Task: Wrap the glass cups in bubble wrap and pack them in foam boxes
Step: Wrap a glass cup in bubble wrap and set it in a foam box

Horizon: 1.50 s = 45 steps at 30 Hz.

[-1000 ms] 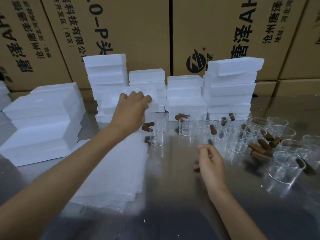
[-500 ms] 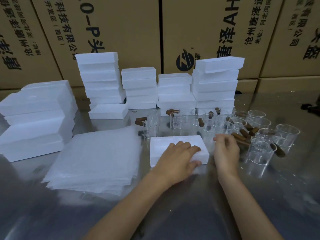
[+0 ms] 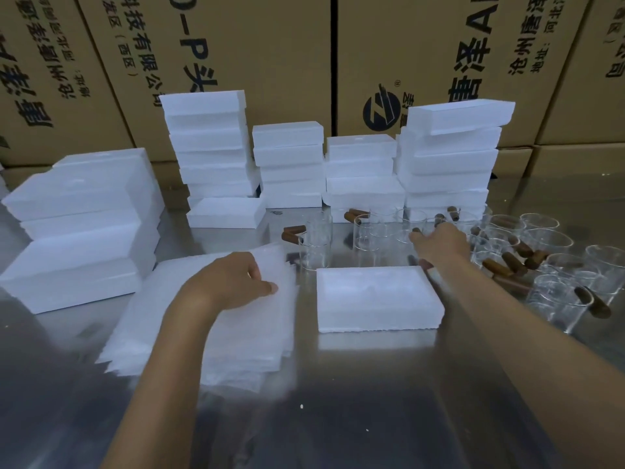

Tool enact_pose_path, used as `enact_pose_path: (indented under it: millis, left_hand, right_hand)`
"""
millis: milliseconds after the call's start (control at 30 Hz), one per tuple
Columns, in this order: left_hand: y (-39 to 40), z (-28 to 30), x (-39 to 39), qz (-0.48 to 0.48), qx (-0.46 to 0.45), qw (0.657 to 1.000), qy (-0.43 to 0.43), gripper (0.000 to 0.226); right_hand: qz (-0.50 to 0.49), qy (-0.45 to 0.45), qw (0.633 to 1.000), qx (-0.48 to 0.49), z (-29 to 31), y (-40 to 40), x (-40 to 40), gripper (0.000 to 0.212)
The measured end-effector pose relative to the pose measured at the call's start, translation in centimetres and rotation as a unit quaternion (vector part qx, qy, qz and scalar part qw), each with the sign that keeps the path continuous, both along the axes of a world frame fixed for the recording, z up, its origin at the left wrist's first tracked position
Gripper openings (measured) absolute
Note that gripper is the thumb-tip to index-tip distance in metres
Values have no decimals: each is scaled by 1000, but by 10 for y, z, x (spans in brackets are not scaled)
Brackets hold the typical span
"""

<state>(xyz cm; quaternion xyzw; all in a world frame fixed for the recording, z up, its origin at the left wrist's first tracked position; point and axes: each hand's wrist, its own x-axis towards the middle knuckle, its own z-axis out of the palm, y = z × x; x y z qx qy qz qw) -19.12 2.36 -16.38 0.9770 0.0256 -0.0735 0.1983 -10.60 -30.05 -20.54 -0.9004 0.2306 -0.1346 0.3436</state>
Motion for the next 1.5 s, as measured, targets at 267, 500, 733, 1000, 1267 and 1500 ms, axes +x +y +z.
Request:
enact_pose_path:
  millis: [267,500,733,1000,1267,1500]
  left_hand:
    - [-4,0,-1,1,-29,1000,11,32]
    - [3,1,2,7,-92,995,-50,13]
    - [-9,12,-4,1,-296,936,-192,20]
    - [-46,-5,-13,-80,-339,925,-150,16]
    - [-57,-2,-15,28,-430,868,-246,15]
    - [-93,-1,-38,-120,-346,877,-312,13]
  right_hand:
    - [-46,9,999,17,4,6,4,37]
    - [-44,-39,995,84,7,6,-3,33]
    - [40,-178,955,233,40,18,-55,27]
    - [309,-159,796,495,42,43,-120,21]
    - [307,-116,867,376,18,42,-123,20]
    - [266,-114,903,317,10,62,-124,28]
